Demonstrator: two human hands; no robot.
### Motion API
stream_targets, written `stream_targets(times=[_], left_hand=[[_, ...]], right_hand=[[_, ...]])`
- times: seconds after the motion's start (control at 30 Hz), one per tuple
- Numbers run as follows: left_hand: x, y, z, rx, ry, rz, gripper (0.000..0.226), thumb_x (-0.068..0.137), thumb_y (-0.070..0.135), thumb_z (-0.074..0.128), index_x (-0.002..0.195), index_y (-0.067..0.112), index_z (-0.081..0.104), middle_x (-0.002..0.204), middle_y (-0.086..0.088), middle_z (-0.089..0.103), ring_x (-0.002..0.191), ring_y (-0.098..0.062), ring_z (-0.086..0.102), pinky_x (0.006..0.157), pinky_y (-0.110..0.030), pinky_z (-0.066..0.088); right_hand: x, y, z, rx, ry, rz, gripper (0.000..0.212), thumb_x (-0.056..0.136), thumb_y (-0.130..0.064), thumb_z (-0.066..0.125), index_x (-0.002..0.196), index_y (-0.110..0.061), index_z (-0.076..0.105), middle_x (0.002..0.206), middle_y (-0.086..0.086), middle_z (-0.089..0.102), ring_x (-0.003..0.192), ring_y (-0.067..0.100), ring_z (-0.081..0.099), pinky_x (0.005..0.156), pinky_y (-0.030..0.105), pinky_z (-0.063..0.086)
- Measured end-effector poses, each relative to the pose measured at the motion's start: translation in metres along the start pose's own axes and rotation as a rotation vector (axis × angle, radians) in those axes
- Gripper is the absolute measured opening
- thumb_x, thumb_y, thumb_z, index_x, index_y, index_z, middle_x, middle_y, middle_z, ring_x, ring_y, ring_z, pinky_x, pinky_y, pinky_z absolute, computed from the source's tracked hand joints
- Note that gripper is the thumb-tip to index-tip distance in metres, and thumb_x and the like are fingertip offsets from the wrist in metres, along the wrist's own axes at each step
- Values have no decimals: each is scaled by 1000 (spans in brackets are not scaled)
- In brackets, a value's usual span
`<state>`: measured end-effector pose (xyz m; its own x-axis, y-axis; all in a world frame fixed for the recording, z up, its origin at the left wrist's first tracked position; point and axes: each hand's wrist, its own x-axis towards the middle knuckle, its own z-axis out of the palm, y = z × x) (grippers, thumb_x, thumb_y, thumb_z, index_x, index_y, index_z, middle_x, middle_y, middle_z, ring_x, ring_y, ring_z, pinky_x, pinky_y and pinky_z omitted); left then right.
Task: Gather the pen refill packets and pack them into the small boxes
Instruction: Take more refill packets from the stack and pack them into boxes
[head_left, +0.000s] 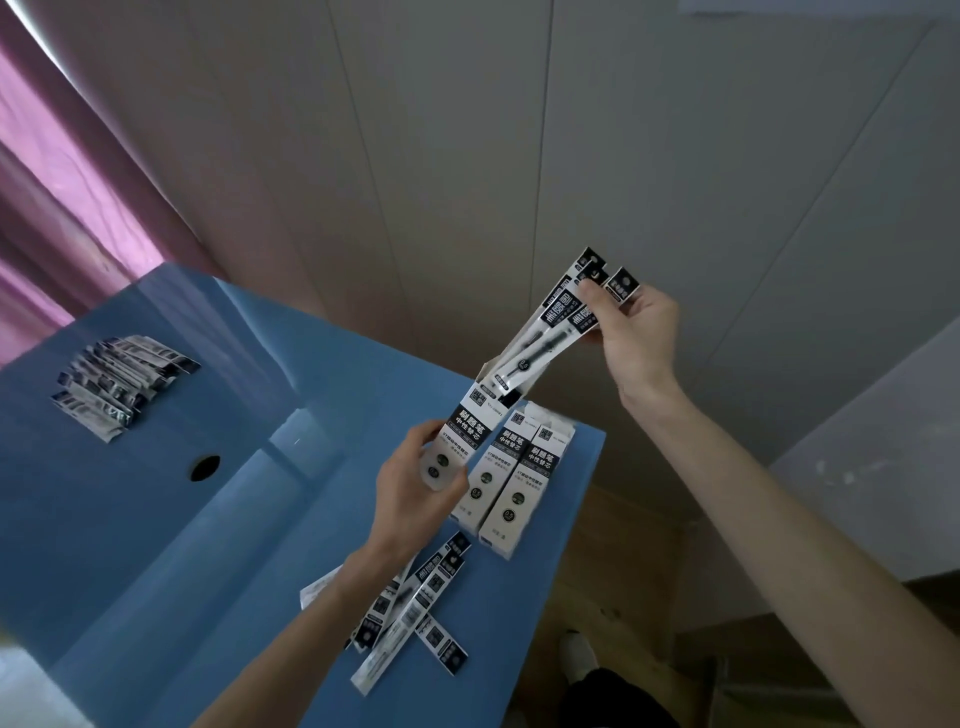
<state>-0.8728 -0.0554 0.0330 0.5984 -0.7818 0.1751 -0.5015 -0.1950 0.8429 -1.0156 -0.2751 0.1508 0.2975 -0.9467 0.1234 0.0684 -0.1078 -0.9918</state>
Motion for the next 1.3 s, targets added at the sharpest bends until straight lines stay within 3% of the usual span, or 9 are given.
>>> stream_targets(times=[0.2,0.33,0.5,0.7,0.8,0.9,1.07,1.17,1.3], left_hand=[[-6,6,-3,-44,-8,32,49,82,30,73,129,23,58,121,22,69,109,-8,69,81,-39,63],[-9,7,-7,-64,-15,40,49,83,25,75,129,24,59,122,20,69,110,-10,69,83,-40,63],[-11,7,-10,-96,-17,41,49,82,22,75,129,24,59,123,19,69,110,-14,69,83,-39,63],[-11,10,-8,-110,-20,45,48,83,23,76,128,21,61,121,17,70,108,-13,70,84,-30,61],[-10,13,-7,-127,-8,41,45,85,9,80,126,19,62,119,16,71,107,-11,70,84,-24,59],[-9,17,-6,-137,7,38,45,85,9,80,125,20,62,118,18,71,106,-9,70,84,-25,59],[-10,20,-4,-117,31,44,46,85,16,78,126,26,60,120,17,70,107,-12,70,84,-42,62],[-10,22,-3,-68,62,59,47,83,28,76,127,28,60,120,18,69,110,-11,68,87,-43,60],[-9,23,-4,-38,101,58,48,83,21,78,127,28,60,118,19,69,108,-8,68,87,-42,60]], right_hand=[[-7,-9,2,-116,17,-191,6,96,-30,72,93,-34,75,83,-4,76,77,29,71,71,58,58],[-10,-13,3,-141,21,-206,9,97,-25,71,96,-34,74,82,-13,76,74,10,71,73,53,61],[-12,-14,1,-147,19,-183,6,98,-28,70,100,-30,75,86,-4,77,78,23,73,74,54,60],[-27,-20,1,-136,-128,-271,20,100,-19,67,117,-10,74,96,-2,78,82,16,73,67,24,55],[-33,-23,-1,-84,-135,-281,20,100,-18,67,118,-12,73,89,3,78,79,32,73,67,32,54],[-38,-28,0,-60,-145,-304,17,100,-10,65,117,-11,69,93,-11,76,76,-1,72,69,11,51],[-42,-30,4,-84,-215,-319,21,101,-12,64,122,-17,66,98,-11,78,85,37,73,69,45,58],[-43,-23,8,-135,-316,-309,30,98,-5,65,128,-11,64,109,-6,74,95,10,73,78,23,58],[-43,-16,14,-226,-382,-286,45,98,-11,67,141,-16,55,118,-5,71,103,5,70,82,25,60]])
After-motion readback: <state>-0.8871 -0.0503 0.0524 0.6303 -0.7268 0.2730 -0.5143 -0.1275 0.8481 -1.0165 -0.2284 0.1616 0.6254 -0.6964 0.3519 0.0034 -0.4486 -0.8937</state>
